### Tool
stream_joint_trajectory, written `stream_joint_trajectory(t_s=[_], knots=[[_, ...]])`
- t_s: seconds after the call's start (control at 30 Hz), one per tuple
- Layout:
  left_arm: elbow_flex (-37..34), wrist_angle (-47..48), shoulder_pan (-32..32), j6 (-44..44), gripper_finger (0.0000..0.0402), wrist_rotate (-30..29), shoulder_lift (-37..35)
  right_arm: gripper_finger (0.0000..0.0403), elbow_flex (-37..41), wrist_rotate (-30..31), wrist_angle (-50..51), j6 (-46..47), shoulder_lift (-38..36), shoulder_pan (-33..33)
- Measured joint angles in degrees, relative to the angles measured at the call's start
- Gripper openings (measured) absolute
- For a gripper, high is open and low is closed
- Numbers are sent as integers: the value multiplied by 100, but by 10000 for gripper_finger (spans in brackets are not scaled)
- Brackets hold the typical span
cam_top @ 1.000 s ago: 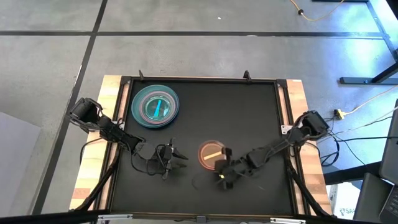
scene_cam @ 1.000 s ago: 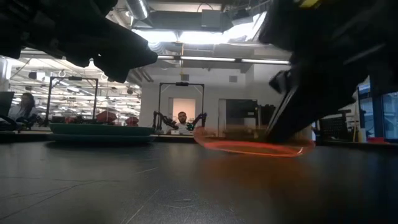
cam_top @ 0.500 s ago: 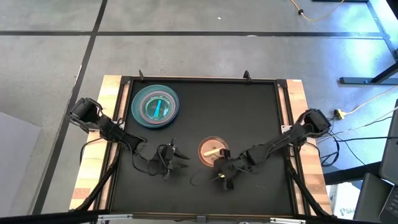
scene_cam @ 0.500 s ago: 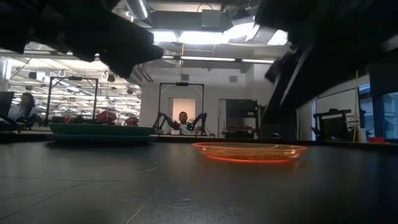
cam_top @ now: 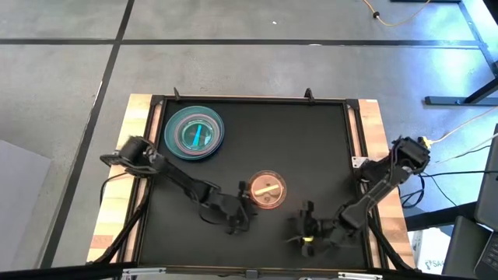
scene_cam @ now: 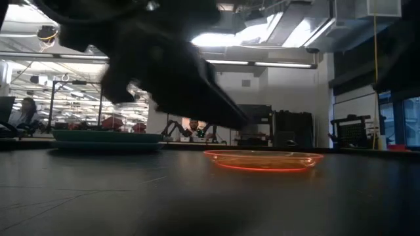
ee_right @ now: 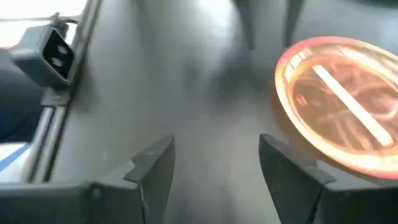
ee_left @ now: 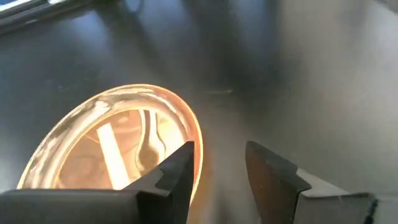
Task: Stack plastic plates
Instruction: Stack the transparent orange plate on top of the transparent blue plate on the table
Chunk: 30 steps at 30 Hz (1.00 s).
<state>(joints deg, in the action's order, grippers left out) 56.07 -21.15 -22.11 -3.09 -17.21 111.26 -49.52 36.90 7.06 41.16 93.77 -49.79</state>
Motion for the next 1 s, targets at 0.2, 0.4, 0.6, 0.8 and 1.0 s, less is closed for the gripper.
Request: stream_joint_trajectory(t_s=[0.2, 0.4, 0.6, 0.8, 1.0], knots=[[738, 175, 178, -561, 137, 23, 801, 225, 491, 1021, -125, 1267, 3, -567], [893, 109, 442, -199, 137, 65, 1178, 225, 628, 1351, -122, 1972, 7, -908], [894, 84, 595, 264, 115, 327, 1196, 225, 628, 1502, -128, 1996, 7, -939], [887, 93, 581, 310, 48, 301, 1178, 225, 626, 1580, -260, 2027, 7, -815], [864, 321, 372, 385, 6, -210, 929, 225, 626, 1625, -281, 2011, 7, -831]])
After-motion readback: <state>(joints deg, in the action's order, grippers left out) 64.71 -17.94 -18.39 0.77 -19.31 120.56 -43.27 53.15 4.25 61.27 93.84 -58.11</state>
